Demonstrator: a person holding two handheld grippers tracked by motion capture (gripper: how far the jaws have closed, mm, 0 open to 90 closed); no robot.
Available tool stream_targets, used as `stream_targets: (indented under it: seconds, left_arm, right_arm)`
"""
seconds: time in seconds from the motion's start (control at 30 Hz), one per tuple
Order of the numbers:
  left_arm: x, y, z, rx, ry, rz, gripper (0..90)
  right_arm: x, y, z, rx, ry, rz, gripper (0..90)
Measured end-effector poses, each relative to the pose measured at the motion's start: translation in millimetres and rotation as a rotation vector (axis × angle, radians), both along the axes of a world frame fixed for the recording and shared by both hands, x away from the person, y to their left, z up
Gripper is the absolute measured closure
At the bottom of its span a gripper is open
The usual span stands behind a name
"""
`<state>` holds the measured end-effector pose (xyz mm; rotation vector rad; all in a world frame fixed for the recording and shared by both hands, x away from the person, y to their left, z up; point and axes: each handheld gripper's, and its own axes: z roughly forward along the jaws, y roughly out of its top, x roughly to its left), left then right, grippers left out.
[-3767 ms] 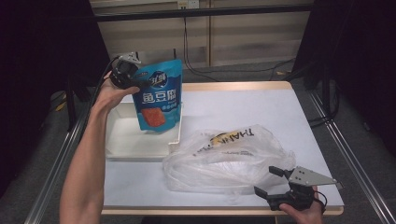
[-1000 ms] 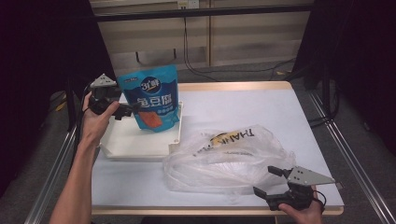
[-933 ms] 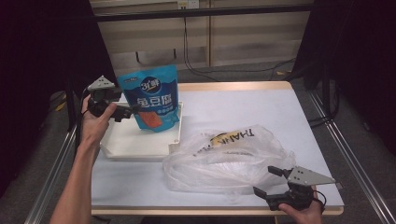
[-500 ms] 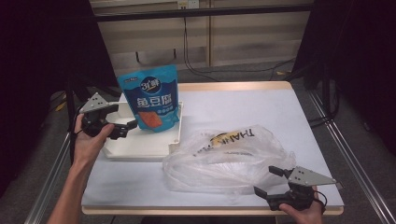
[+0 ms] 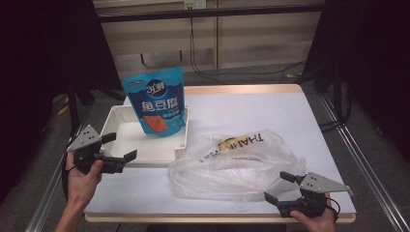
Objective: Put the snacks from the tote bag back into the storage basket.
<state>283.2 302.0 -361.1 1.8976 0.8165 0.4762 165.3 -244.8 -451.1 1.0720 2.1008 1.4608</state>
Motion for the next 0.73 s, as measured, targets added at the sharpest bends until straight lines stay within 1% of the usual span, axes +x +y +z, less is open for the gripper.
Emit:
stream_targets:
  seconds: [0.03, 0.07, 0.1, 0.13, 0.17, 0.2, 0.23, 0.27, 0.3, 0.33, 0.37, 0.43, 0.47, 0.5, 0.53, 0.6, 0.63, 0.67, 0.7, 0.73]
  left_arm:
    - [-3.7, 2.1, -2.4, -0.015, 0.005, 0.008, 2.6]
    - [-7.3, 3.3, -4.6, -0.012, 0.002, 0.017, 2.8]
    - [-10.6, 4.4, -6.5, 0.012, -0.001, 0.022, 2.8]
    - [-13.7, 4.4, -8.7, 0.026, 0.003, 0.031, 2.8]
    - [-17.1, 4.3, -10.9, 0.029, 0.006, 0.036, 3.0]
    - [-21.7, 4.1, -12.9, 0.033, -0.001, 0.039, 3.4]
    - [-27.1, 3.0, -14.9, 0.027, -0.004, 0.044, 4.0]
    - [-31.9, 2.1, -17.0, 0.007, 0.008, 0.037, 3.9]
    - [-38.1, 0.6, -19.6, 0.011, 0.005, 0.034, 4.0]
    - [-43.3, -1.5, -21.9, 0.034, -0.007, 0.043, 4.0]
    - [-46.7, -3.2, -24.0, 0.042, -0.009, 0.048, 3.9]
    - [-52.7, -6.8, -30.5, 0.036, 0.017, 0.031, 3.9]
    - [-55.3, -9.2, -34.1, 0.045, 0.025, 0.029, 3.9]
    - [-57.9, -11.1, -38.1, 0.050, 0.018, 0.037, 3.8]
    - [-59.7, -12.0, -42.2, 0.043, 0.017, 0.035, 3.0]
    - [-61.0, -12.9, -51.5, 0.013, 0.042, 0.013, 3.1]
    - [-62.0, -13.5, -56.2, -0.005, 0.046, 0.026, 3.1]
    - [-62.1, -13.8, -61.2, -0.024, 0.068, 0.023, 2.9]
    - [-62.3, -14.3, -66.5, -0.027, 0.075, 0.017, 3.0]
    - [-63.6, -15.3, -71.8, -0.020, 0.077, 0.021, 3.2]
  right_arm:
    - [-0.1, 0.0, 0.0, 0.000, 0.000, -0.001, 11.4]
    - [0.0, 0.2, -0.1, 0.001, 0.000, -0.001, 11.4]
    - [0.0, 0.2, -0.1, 0.001, 0.000, -0.001, 11.4]
    - [0.3, 0.0, -0.3, 0.000, 0.001, -0.003, 11.4]
    - [0.5, 0.0, -0.3, 0.000, 0.002, -0.006, 11.5]
    - [0.9, -0.2, -0.4, -0.002, 0.003, -0.006, 11.4]
    - [0.9, -0.2, -0.3, -0.002, 0.002, -0.007, 11.4]
    - [0.7, -0.1, -0.2, -0.001, 0.001, -0.010, 11.4]
    - [0.6, -0.1, -0.3, -0.001, 0.001, -0.008, 11.5]
    - [0.3, 0.1, -0.3, -0.004, 0.002, -0.009, 11.5]
    - [0.3, 0.0, -0.3, -0.003, 0.000, -0.008, 11.4]
    - [-0.4, -0.4, -0.1, -0.004, -0.001, -0.011, 11.5]
    - [-0.6, -0.5, 0.1, -0.004, 0.002, -0.014, 11.5]
    - [-0.7, -0.5, 0.3, -0.001, 0.001, -0.016, 11.4]
    - [-1.0, -0.6, 0.6, 0.000, -0.002, -0.018, 11.4]
    - [-1.2, -1.3, 0.5, -0.002, -0.006, -0.020, 11.4]
    - [-1.4, -1.9, 0.6, -0.001, -0.006, -0.023, 11.3]
    - [-1.6, -2.7, 0.8, -0.001, -0.007, -0.026, 11.2]
    - [-1.9, -3.4, 1.0, 0.004, -0.007, -0.029, 11.2]
    - [-2.1, -4.8, 1.6, 0.003, -0.012, -0.036, 11.2]
